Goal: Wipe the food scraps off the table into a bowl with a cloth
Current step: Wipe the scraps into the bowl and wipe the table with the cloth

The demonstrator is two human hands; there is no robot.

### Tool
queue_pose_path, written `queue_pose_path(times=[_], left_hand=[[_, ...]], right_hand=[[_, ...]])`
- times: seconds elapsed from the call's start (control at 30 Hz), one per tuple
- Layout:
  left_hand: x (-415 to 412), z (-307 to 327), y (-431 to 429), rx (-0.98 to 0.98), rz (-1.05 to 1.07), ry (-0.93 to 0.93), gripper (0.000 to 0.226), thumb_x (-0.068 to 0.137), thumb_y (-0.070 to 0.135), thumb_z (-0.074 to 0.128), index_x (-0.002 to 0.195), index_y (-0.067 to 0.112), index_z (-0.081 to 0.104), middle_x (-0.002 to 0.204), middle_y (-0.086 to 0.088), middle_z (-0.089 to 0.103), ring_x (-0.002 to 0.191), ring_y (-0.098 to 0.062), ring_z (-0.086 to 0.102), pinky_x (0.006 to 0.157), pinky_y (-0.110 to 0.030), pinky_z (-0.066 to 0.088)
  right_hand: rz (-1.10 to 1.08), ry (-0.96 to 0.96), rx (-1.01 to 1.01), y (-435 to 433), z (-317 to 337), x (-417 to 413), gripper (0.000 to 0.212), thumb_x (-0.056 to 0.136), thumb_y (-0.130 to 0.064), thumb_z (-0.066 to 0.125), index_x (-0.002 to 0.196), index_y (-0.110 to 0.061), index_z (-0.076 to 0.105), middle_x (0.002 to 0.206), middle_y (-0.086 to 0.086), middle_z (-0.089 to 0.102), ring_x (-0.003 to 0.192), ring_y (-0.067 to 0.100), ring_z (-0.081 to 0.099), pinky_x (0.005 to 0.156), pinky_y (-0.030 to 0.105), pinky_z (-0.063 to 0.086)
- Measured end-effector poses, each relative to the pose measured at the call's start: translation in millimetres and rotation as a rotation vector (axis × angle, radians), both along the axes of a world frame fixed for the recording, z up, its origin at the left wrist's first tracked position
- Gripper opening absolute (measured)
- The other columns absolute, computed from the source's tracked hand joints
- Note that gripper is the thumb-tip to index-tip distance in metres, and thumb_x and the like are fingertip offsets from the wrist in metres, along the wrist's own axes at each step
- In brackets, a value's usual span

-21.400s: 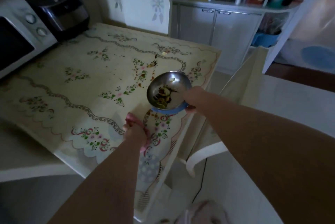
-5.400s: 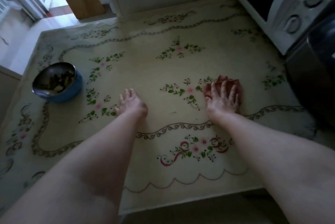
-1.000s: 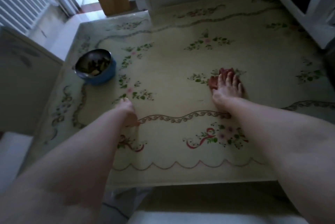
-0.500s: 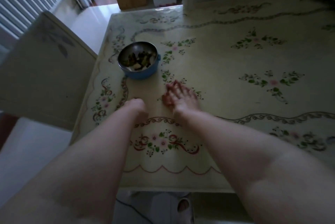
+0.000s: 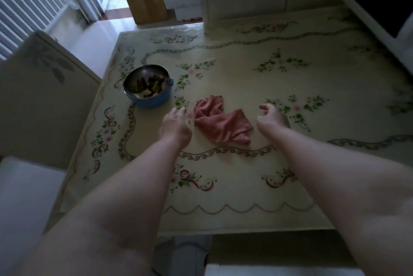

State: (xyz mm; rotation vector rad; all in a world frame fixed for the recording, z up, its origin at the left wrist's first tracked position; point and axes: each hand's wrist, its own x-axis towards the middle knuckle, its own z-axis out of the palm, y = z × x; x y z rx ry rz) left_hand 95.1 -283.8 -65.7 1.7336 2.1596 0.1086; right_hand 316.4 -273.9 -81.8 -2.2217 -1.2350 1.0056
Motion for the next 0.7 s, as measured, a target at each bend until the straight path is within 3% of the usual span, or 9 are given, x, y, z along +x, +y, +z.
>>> queue_pose_path(times=[0.1, 0.17, 0.23, 0.37, 0.53, 0.7], left_hand=[[46, -11, -1, 0.066, -0.149, -0.042, 0.055, 0.101, 0.038, 0.038, 0.153, 0.028, 0.023, 0.162, -0.001, 0.014, 0.149, -0.022, 0.013, 0.120, -0.042, 0.019], [84, -23, 0, -0.065, -0.154, -0.048, 0.066, 0.099, 0.052, 0.031, 0.155, 0.029, 0.005, 0.163, -0.003, -0.005, 0.151, -0.022, -0.006, 0.121, -0.044, 0.002], [113, -36, 5, -0.180, -0.005, -0.062, 0.077, 0.097, 0.059, 0.024, 0.155, 0.019, -0.009, 0.161, -0.009, -0.016, 0.149, -0.024, -0.018, 0.118, -0.045, -0.009], [156, -54, 30, -0.162, 0.081, 0.048, 0.076, 0.099, 0.052, 0.022, 0.154, 0.009, -0.009, 0.161, -0.010, -0.018, 0.148, -0.023, -0.019, 0.120, -0.046, -0.011], [210, -59, 79, -0.123, -0.112, 0.103, 0.069, 0.101, 0.049, 0.021, 0.155, 0.015, -0.006, 0.162, -0.004, -0.016, 0.149, -0.019, -0.017, 0.119, -0.045, -0.012], [262, -67, 134, -0.090, -0.237, 0.169, 0.068, 0.101, 0.052, 0.016, 0.155, 0.018, -0.006, 0.162, -0.001, -0.014, 0.149, -0.019, -0.015, 0.120, -0.044, -0.011]], right_hand=[[0.068, -0.204, -0.006, -12, -5, 36, 0.048, 0.090, -0.004, 0.045, 0.132, -0.024, 0.052, 0.125, 0.008, 0.060, 0.096, 0.025, 0.061, 0.078, 0.033, 0.052], [0.148, -0.330, -0.010, -23, -7, 65, 0.047, 0.089, -0.003, 0.047, 0.132, -0.023, 0.053, 0.131, 0.006, 0.056, 0.108, 0.025, 0.057, 0.089, 0.039, 0.052], [0.224, -0.441, -0.008, -31, -10, 92, 0.048, 0.090, -0.005, 0.047, 0.135, -0.021, 0.051, 0.141, 0.003, 0.048, 0.124, 0.025, 0.048, 0.100, 0.040, 0.045], [0.259, -0.530, 0.004, -34, -17, 152, 0.050, 0.092, -0.007, 0.047, 0.140, -0.019, 0.043, 0.152, 0.002, 0.035, 0.140, 0.022, 0.033, 0.113, 0.039, 0.032], [0.246, -0.546, 0.050, -11, -24, 185, 0.055, 0.095, -0.004, 0.036, 0.149, -0.017, 0.029, 0.160, 0.004, 0.020, 0.149, 0.021, 0.015, 0.118, 0.039, 0.017], [0.124, -0.628, 0.044, 27, -28, 222, 0.052, 0.099, -0.016, 0.033, 0.151, -0.015, 0.026, 0.161, 0.003, 0.017, 0.150, 0.021, 0.010, 0.118, 0.043, 0.015]])
